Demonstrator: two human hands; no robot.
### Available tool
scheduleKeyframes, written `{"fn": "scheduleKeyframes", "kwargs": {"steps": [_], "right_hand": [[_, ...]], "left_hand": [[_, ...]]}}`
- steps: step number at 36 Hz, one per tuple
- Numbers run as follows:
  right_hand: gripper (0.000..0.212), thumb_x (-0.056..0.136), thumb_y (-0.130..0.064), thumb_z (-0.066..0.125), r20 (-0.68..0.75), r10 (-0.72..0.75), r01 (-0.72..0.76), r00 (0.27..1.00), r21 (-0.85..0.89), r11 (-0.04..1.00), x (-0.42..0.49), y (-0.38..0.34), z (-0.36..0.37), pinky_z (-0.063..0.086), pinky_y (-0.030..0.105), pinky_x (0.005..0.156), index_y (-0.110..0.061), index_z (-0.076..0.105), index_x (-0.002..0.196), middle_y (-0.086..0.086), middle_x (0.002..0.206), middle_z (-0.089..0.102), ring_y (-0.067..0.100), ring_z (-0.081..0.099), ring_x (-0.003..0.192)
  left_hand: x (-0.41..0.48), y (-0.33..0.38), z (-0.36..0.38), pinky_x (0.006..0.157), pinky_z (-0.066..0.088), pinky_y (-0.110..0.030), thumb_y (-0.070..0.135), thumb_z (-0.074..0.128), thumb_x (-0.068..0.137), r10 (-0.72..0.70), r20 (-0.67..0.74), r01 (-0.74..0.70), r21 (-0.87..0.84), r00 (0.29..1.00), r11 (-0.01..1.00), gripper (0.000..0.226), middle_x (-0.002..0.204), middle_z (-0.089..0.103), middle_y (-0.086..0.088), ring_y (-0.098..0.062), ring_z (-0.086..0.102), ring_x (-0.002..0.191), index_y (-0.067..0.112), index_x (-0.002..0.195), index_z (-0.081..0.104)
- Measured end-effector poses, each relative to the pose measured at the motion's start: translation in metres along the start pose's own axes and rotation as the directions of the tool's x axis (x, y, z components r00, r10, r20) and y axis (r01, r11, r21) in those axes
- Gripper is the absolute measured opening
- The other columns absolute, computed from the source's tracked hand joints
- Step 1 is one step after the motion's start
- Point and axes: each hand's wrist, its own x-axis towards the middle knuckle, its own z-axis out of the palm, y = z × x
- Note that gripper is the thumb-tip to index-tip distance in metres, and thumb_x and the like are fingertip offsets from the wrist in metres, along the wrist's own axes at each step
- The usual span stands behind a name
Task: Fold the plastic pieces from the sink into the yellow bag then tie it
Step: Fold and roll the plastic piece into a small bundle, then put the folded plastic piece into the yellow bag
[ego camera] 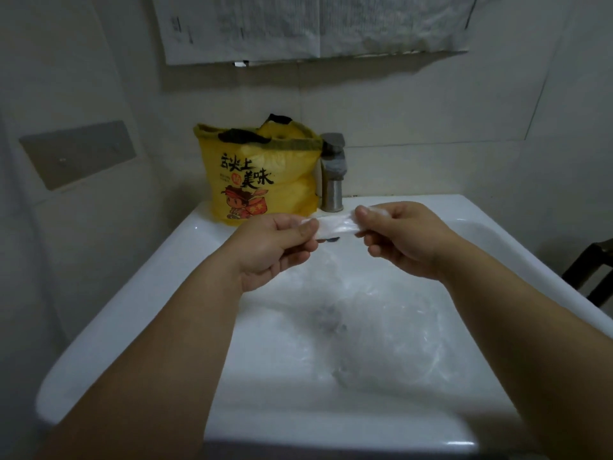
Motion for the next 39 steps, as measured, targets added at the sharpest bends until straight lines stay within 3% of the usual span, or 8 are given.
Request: {"fn": "scheduleKeyframes", "kwargs": {"steps": [7, 13, 18, 22, 26, 30, 34, 39], "right_hand": [[0.017, 0.096, -0.008, 0.05, 0.147, 0.039, -0.039, 0.988, -0.001, 0.999, 0.023, -0.034, 0.01, 0.053, 0.018, 0.054, 0.002, 0.064, 0.097, 0.013, 0.074, 0.062, 0.012, 0.057, 0.056], [0.021, 0.097, -0.006, 0.051, -0.022, -0.169, 0.16, 0.985, -0.23, 0.96, 0.06, -0.054, 0.027, 0.048, 0.02, 0.053, 0.011, 0.06, 0.103, 0.016, 0.075, 0.054, 0.018, 0.051, 0.062], [0.013, 0.096, -0.014, 0.055, -0.196, -0.348, 0.262, 0.917, -0.363, 0.894, 0.092, -0.075, 0.034, 0.056, 0.024, 0.066, -0.009, 0.065, 0.103, 0.009, 0.086, 0.065, 0.018, 0.063, 0.075], [0.028, 0.095, -0.02, 0.057, -0.266, -0.433, 0.281, 0.861, -0.463, 0.841, 0.123, -0.09, 0.033, 0.054, 0.019, 0.059, -0.012, 0.06, 0.122, 0.001, 0.095, 0.063, 0.012, 0.063, 0.078], [0.023, 0.092, -0.021, 0.063, -0.234, -0.473, 0.281, 0.85, -0.558, 0.781, 0.157, -0.099, 0.04, 0.057, 0.037, 0.08, -0.014, 0.061, 0.114, 0.007, 0.104, 0.064, 0.019, 0.062, 0.091], [0.024, 0.089, -0.023, 0.067, -0.029, -0.422, 0.277, 0.906, -0.713, 0.644, 0.185, -0.102, 0.058, 0.047, 0.027, 0.079, -0.014, 0.068, 0.111, -0.002, 0.095, 0.062, 0.013, 0.058, 0.089], [0.019, 0.088, -0.021, 0.068, 0.115, -0.309, 0.257, 0.944, -0.843, 0.473, 0.202, -0.099, 0.079, 0.046, 0.029, 0.077, -0.013, 0.072, 0.106, 0.002, 0.099, 0.067, 0.016, 0.058, 0.088], [0.03, 0.099, -0.022, 0.048, 0.148, -0.053, 0.152, 0.988, -0.986, 0.07, 0.218, -0.092, 0.1, 0.045, 0.035, 0.08, -0.006, 0.064, 0.118, 0.009, 0.108, 0.062, 0.023, 0.055, 0.091]], "left_hand": [[0.008, 0.041, -0.029, 0.055, 0.052, -0.012, 0.005, 0.064, 0.087, 0.094, -0.053, -0.08, 0.221, 0.994, 0.972, 0.004, 0.061, 0.066, 0.001, -0.002, 0.062, 0.055, 0.006, 0.085, 0.067], [0.032, 0.065, -0.047, 0.06, 0.051, -0.025, 0.008, 0.068, 0.087, 0.282, -0.211, -0.215, 0.293, 0.936, 0.932, 0.011, 0.058, 0.066, 0.003, -0.014, 0.055, 0.057, 0.014, 0.079, 0.065], [0.054, 0.082, -0.064, 0.065, 0.053, -0.022, 0.008, 0.068, 0.088, 0.441, -0.294, -0.302, 0.416, 0.848, 0.858, 0.01, 0.068, 0.068, 0.005, -0.011, 0.06, 0.068, 0.018, 0.089, 0.071], [0.075, 0.092, -0.085, 0.095, 0.049, -0.03, 0.021, 0.07, 0.088, 0.578, -0.288, -0.261, 0.68, 0.764, 0.685, 0.022, 0.104, 0.069, 0.007, -0.012, 0.064, 0.102, 0.023, 0.11, 0.07], [0.088, 0.102, -0.097, 0.112, 0.032, -0.04, 0.031, 0.071, 0.085, 0.511, -0.12, -0.101, 0.918, 0.851, 0.384, 0.046, 0.129, 0.054, 0.002, -0.025, 0.042, 0.13, 0.028, 0.13, 0.06], [0.098, 0.103, -0.1, 0.085, 0.049, -0.031, 0.026, 0.069, 0.088, 0.429, -0.103, -0.119, 0.881, 0.897, 0.459, 0.024, 0.102, 0.07, 0.004, -0.019, 0.063, 0.099, 0.028, 0.112, 0.072], [0.105, 0.099, -0.099, 0.08, 0.052, -0.034, 0.024, 0.067, 0.09, 0.48, -0.091, -0.218, 0.807, 0.872, 0.549, 0.016, 0.09, 0.073, 0.002, -0.021, 0.067, 0.089, 0.038, 0.095, 0.073], [0.116, 0.097, -0.1, 0.074, 0.05, -0.024, 0.02, 0.067, 0.09, 0.51, -0.096, -0.279, 0.744, 0.855, 0.607, 0.015, 0.083, 0.071, 0.012, -0.011, 0.065, 0.081, 0.029, 0.098, 0.076]]}}
